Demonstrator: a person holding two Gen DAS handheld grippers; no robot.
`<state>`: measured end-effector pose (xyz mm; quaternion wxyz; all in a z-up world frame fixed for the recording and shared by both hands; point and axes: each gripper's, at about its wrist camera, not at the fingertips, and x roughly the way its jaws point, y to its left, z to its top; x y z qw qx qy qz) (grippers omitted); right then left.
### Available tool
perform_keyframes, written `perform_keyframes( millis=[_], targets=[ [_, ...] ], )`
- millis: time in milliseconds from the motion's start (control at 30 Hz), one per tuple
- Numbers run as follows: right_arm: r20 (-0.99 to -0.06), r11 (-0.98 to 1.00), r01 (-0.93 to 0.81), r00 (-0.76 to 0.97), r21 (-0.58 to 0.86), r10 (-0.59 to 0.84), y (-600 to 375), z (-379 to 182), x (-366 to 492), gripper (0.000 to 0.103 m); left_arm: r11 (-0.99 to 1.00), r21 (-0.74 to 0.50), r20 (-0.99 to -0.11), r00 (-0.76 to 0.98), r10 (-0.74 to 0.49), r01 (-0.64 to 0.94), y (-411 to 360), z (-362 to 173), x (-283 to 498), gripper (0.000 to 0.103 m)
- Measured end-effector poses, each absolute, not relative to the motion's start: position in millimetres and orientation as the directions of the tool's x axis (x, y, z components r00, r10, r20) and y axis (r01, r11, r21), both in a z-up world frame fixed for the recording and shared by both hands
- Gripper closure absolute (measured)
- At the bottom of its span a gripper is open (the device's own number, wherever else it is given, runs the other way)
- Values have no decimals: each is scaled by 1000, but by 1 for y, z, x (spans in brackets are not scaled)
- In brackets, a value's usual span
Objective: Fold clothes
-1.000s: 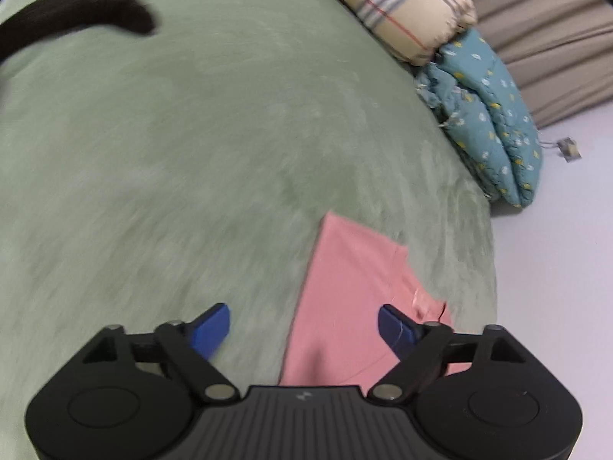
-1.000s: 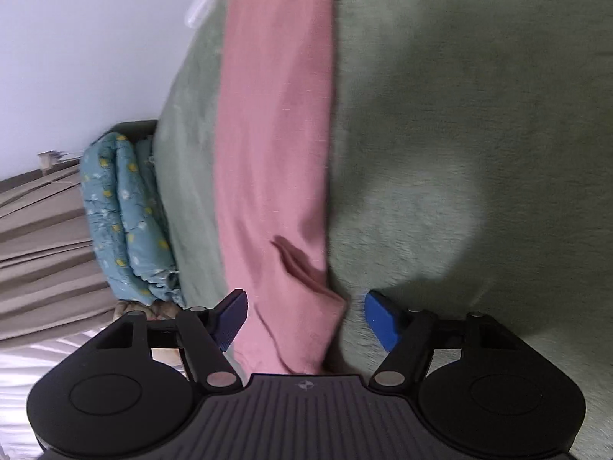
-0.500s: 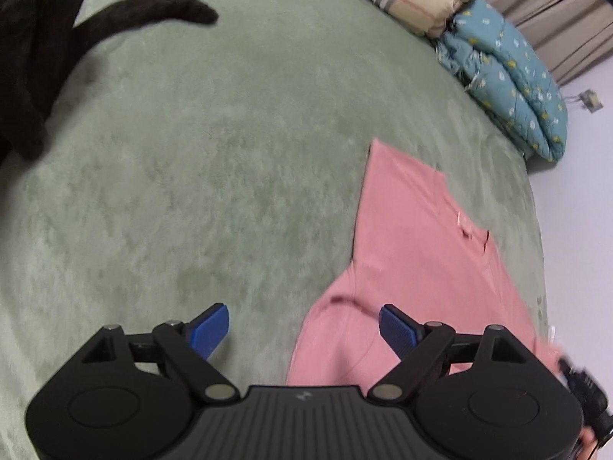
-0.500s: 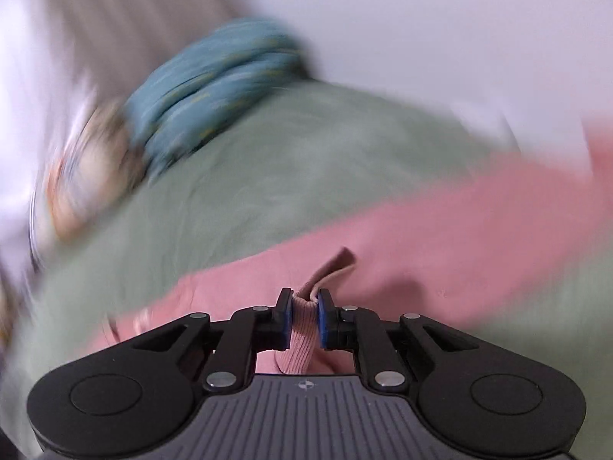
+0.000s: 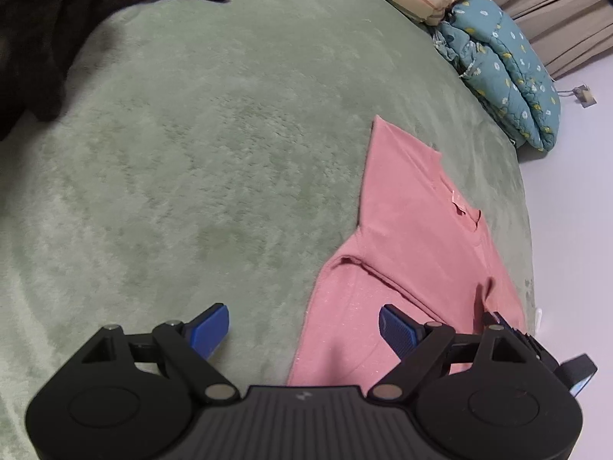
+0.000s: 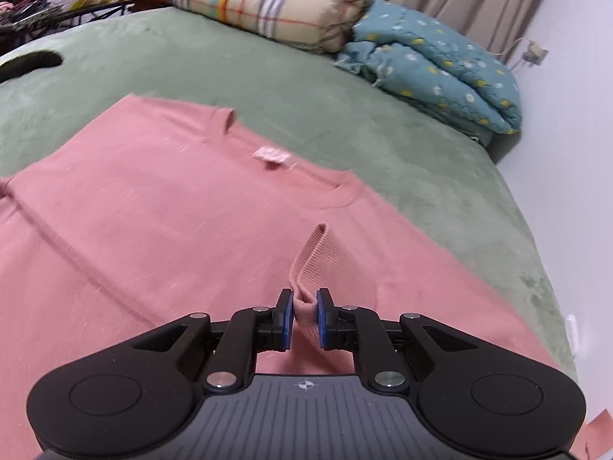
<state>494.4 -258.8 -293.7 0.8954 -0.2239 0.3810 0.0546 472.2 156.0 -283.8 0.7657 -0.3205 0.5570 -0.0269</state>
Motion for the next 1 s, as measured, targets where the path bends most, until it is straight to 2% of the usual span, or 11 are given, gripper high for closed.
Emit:
perform_keyframes(
  millis=[100, 133, 233, 333, 400, 533, 633, 767, 833, 967, 1000],
  targets=[
    [-705, 863, -317, 707, -392, -60, -252, -299, 488, 91, 788, -527, -835, 365, -410, -319, 153, -287, 473, 18],
    [-714, 865, -328, 698, -380, -49, -250, -299, 490, 85, 787, -528, -835, 361, -415, -318, 151, -289, 473, 18],
    [-726, 911, -330, 686, -249, 50, -256, -285, 490, 78, 787, -533, -835, 343, -431, -309, 143, -292, 474, 18],
    [-647, 975, -221, 744, -6, 165, -294, -253, 490, 76, 778, -544, -830, 340, -443, -315, 141, -295, 474, 18],
    [-658, 980, -15, 739, 200, 146, -362, -245, 511, 78, 768, -553, -825, 344, -449, -324, 141, -296, 474, 18],
    [-741, 844, 260, 636, 469, 216, -469, -288, 559, 81, 752, -562, -820, 350, -453, -345, 140, -299, 472, 18],
    [-694, 697, 304, 612, 649, 379, -509, -317, 578, 80, 759, -554, -825, 348, -445, -343, 139, -301, 469, 18],
    [-653, 618, 287, 555, 732, 516, -510, -334, 591, 76, 753, -537, -839, 333, -431, -380, 143, -307, 465, 18],
    [-661, 652, 233, 513, 722, 548, -500, -334, 598, 98, 745, -537, -840, 329, -431, -396, 145, -310, 464, 18],
    [-705, 858, -17, 561, 513, 433, -471, -299, 599, 96, 753, -534, -842, 321, -433, -386, 145, -311, 466, 18],
    [-701, 890, -76, 587, 450, 405, -465, -294, 599, 88, 756, -533, -843, 319, -433, -381, 145, -311, 467, 17]
  ],
)
